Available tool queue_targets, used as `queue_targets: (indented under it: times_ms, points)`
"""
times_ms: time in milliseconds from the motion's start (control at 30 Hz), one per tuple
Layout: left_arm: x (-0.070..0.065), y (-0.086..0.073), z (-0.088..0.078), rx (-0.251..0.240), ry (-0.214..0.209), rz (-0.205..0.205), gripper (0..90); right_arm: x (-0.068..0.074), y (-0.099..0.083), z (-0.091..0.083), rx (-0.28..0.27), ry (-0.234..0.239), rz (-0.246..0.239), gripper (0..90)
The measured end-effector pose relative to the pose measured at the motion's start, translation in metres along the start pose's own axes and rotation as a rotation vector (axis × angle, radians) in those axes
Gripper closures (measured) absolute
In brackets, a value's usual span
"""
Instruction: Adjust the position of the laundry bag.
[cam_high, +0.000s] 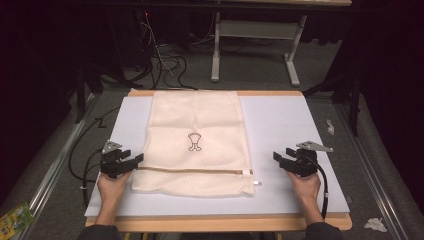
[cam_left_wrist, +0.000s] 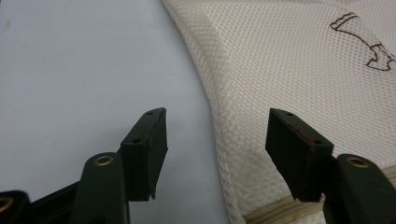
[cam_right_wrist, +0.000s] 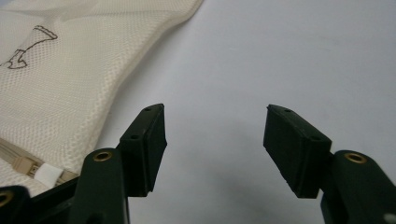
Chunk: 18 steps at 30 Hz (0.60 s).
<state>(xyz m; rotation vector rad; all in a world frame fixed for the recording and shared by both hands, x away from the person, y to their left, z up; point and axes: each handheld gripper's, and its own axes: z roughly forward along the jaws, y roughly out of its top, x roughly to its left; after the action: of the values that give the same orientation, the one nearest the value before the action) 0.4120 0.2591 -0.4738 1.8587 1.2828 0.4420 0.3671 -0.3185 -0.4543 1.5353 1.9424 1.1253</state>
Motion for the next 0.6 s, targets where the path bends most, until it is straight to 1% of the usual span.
queue_targets:
  times_ms: [33,100,133,167,200,367,400,467,500,533,600]
  points:
    - [-0.004,0.003,0.0,0.016,0.01,0.02,39.1,0.005,0.002,0.004,0.014,0.016,-0.014,41.4]
    - [-0.008,0.005,0.001,0.02,0.016,0.028,39.2,0.011,0.004,0.009,0.04,0.039,-0.013,42.9]
    - [-0.008,0.005,0.001,0.02,0.016,0.028,39.2,0.011,0.004,0.009,0.04,0.039,-0.013,42.9]
    - [-0.01,0.008,0.005,0.033,0.014,0.029,39.1,0.018,0.007,0.013,0.06,0.062,0.008,43.9]
    - [-0.011,0.009,0.006,0.042,0.015,0.033,38.8,0.022,0.007,0.014,0.065,0.069,0.011,44.6]
    - [-0.014,0.01,0.01,0.062,0.025,0.024,38.9,0.039,0.01,0.025,0.075,0.096,0.001,45.8]
    - [-0.014,0.01,0.01,0.063,0.027,0.02,39.0,0.042,0.01,0.027,0.084,0.104,0.002,46.0]
    - [-0.015,0.011,0.011,0.065,0.014,0.009,39.2,0.047,0.01,0.031,0.11,0.123,-0.001,47.0]
    - [-0.015,0.011,0.011,0.065,0.014,0.009,39.2,0.047,0.01,0.031,0.11,0.123,-0.001,47.0]
    - [-0.015,0.011,0.012,0.066,0.009,0.008,39.2,0.053,0.012,0.035,0.134,0.115,-0.029,47.5]
    - [-0.015,0.012,0.014,0.075,0.011,0.004,38.9,0.057,0.013,0.037,0.143,0.123,-0.028,47.6]
